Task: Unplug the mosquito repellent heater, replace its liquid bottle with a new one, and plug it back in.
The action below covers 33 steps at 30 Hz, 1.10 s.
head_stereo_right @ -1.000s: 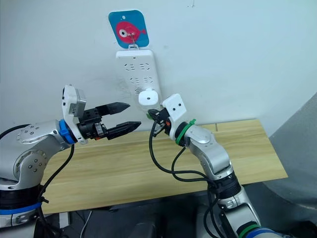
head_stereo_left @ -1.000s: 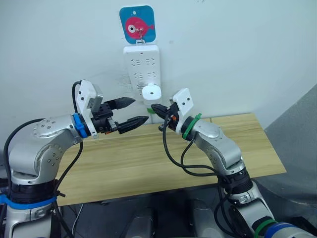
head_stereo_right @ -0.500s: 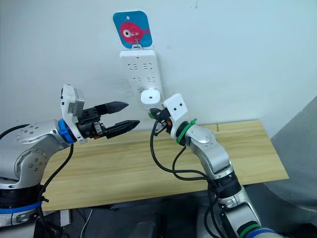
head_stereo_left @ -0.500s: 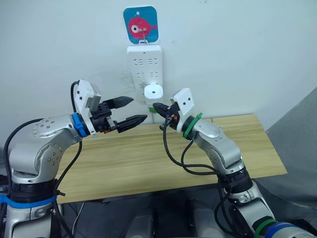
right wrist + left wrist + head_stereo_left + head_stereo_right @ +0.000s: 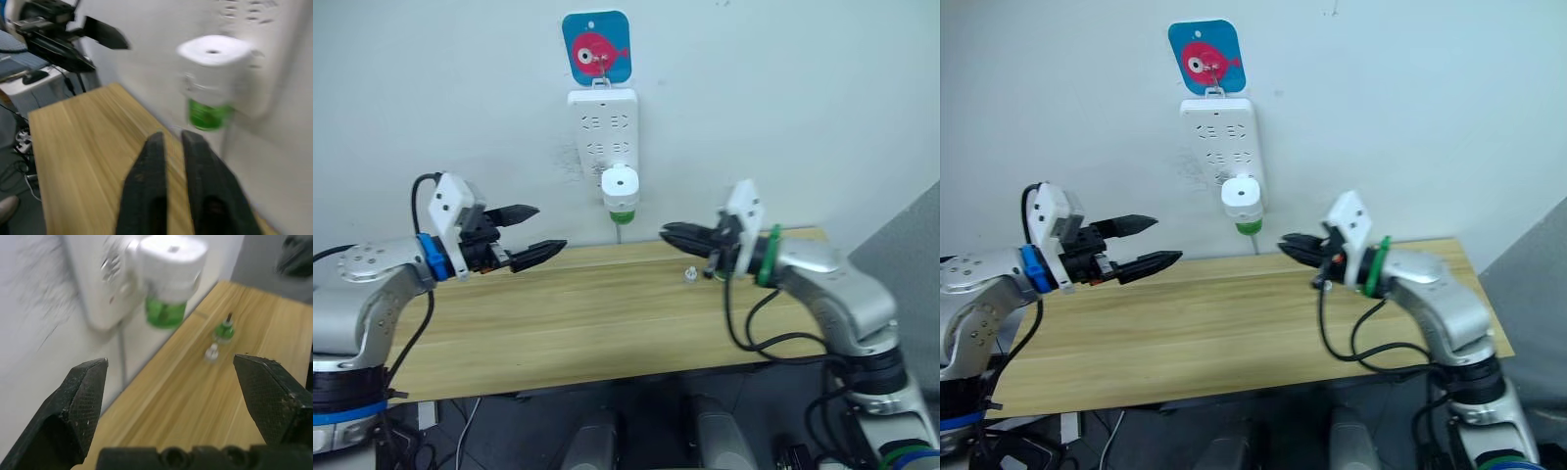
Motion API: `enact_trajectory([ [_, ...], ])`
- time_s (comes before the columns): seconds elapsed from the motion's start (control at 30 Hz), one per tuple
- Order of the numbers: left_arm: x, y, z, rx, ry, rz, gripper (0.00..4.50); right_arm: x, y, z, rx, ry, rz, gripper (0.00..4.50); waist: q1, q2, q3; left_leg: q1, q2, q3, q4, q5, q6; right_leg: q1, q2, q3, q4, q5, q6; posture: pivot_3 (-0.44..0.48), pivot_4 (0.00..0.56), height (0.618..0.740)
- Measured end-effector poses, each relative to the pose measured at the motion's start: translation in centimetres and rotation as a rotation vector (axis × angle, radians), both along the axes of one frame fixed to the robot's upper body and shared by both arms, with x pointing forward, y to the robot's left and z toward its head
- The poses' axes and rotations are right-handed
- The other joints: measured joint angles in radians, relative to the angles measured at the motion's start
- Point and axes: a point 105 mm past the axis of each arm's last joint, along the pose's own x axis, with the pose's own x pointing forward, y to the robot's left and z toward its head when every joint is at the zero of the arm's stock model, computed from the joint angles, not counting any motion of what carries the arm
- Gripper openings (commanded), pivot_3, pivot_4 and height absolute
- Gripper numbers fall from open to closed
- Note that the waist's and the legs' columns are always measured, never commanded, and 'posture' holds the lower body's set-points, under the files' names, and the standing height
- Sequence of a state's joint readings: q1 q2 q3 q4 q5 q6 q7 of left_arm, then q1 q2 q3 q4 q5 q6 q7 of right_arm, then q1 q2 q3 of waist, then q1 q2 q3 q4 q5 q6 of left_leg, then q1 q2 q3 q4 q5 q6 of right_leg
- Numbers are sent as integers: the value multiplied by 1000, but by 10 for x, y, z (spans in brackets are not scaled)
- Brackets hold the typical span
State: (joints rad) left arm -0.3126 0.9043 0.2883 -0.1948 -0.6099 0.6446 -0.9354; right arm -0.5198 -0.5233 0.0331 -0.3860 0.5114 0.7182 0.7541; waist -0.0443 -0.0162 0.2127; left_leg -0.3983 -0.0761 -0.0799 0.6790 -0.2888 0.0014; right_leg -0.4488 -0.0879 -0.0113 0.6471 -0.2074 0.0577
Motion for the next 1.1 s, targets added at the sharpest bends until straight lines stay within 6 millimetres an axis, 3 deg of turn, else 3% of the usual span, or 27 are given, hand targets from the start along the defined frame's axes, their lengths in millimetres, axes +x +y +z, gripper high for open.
enact_trajectory([
  [0.27,-1,1,2,-1,-3,-9,4500,-4,1,2,20,18,34,4474,7,0,0,0,0,0,0,0,0,0,-1,0,0,0,0,-39,184,740],
  [0.43,-1,0,2,-1,-3,-9,4500,-4,1,2,21,18,35,4474,11,0,0,0,0,0,0,0,0,0,-1,0,0,0,0,-39,184,740],
  [0.47,-1,0,2,-1,-3,-9,4500,-4,1,2,21,19,35,4474,11,0,0,0,0,0,0,0,0,0,-1,0,0,0,0,5,128,740],
  [0.5,-1,3,1,4,-1,-4,4500,-3,-1,1,9,20,45,4474,11,0,-3,-1,0,0,0,0,0,0,-1,1,0,0,0,4,126,740],
  [0.57,-2,34,-5,60,17,73,4500,12,-45,1,-129,21,-21,4474,13,0,-6,0,-2,2,0,0,0,0,1,1,0,0,0,2,124,740],
  [0.63,-2,70,-8,76,31,196,4500,26,-94,15,-178,-6,-163,4474,16,-1,-6,0,-1,4,0,0,0,-1,1,0,-1,0,0,0,124,740],
  [0.67,-2,77,-7,73,25,220,4500,28,-105,23,-171,-32,-189,4474,17,-1,-9,0,0,4,-1,0,0,-1,1,-1,-1,0,0,-3,124,740],
  [0.8,-2,67,-7,91,5,170,4500,27,-91,21,-167,-59,-109,4474,16,-5,-17,0,2,4,0,0,0,0,-1,0,0,0,0,-6,122,740],
  [1.1,-2,67,-8,99,2,169,4500,29,-93,17,-186,-62,-117,4474,16,-6,-19,0,1,4,0,0,0,-1,-2,0,0,0,0,-6,122,740],
])
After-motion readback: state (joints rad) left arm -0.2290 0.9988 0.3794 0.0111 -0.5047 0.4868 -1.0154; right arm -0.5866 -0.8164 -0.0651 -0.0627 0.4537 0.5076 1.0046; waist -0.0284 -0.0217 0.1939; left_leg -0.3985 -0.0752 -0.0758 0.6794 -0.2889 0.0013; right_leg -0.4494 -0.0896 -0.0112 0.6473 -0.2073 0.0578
